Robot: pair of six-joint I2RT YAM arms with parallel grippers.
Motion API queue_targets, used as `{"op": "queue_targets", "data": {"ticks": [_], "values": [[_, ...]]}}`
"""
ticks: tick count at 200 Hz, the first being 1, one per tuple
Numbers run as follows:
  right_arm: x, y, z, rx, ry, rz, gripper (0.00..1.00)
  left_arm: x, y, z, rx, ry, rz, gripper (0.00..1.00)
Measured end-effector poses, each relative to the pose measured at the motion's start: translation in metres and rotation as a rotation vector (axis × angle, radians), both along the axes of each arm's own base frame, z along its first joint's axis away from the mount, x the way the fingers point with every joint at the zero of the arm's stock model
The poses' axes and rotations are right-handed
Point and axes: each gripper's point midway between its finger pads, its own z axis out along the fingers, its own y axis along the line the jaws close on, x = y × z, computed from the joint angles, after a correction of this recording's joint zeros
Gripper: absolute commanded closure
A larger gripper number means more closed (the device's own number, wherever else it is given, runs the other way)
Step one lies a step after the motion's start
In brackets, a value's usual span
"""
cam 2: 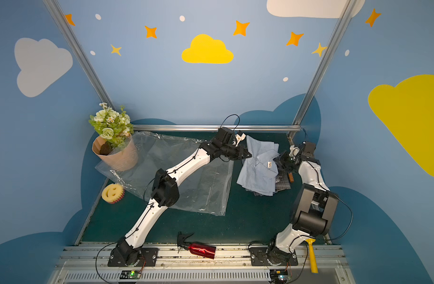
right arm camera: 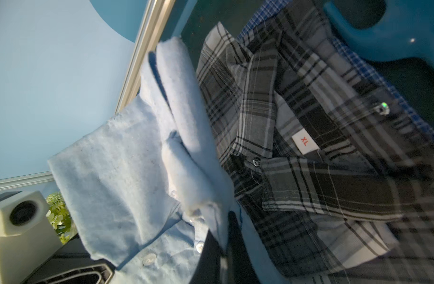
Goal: Take the shirt out of the vacuum bag
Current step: Place the shirt at the center of the board.
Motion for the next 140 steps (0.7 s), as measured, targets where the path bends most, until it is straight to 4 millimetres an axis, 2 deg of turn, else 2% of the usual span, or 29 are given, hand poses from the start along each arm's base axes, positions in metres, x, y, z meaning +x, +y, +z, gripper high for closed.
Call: {"op": "queue_targets", "data": {"ticks": [19,32,51,79,92,110,140], "values": [[0.005,-0.004,0.011,-0.006,-0.022,-0.006,1.0,0.003,-0.005,0.002,-0.018,0.002,0.008,0.95],[0.007,-0.008,0.016,-0.008,-0.031,-0.011,1.0,0.005,-0.01,-0.005,-0.02,0.002,0.008,0.94],[0.014,-0.015,0.021,-0.011,-0.031,-0.013,1.0,0.01,-0.013,-0.031,0.001,0.025,0.014,0.95],[0.028,-0.024,0.019,-0.016,-0.024,-0.013,1.0,0.017,-0.018,-0.082,0.042,0.081,0.033,0.93],[0.033,-0.028,0.013,-0.014,-0.012,-0.013,1.0,0.019,-0.018,-0.103,0.065,0.099,0.048,0.93],[0.043,-0.034,-0.004,-0.003,0.015,-0.007,1.0,0.023,-0.018,-0.117,0.072,0.115,0.067,0.93],[0.054,-0.042,-0.044,0.017,0.08,-0.008,1.0,0.029,-0.016,-0.117,0.066,0.12,0.087,0.9]]}}
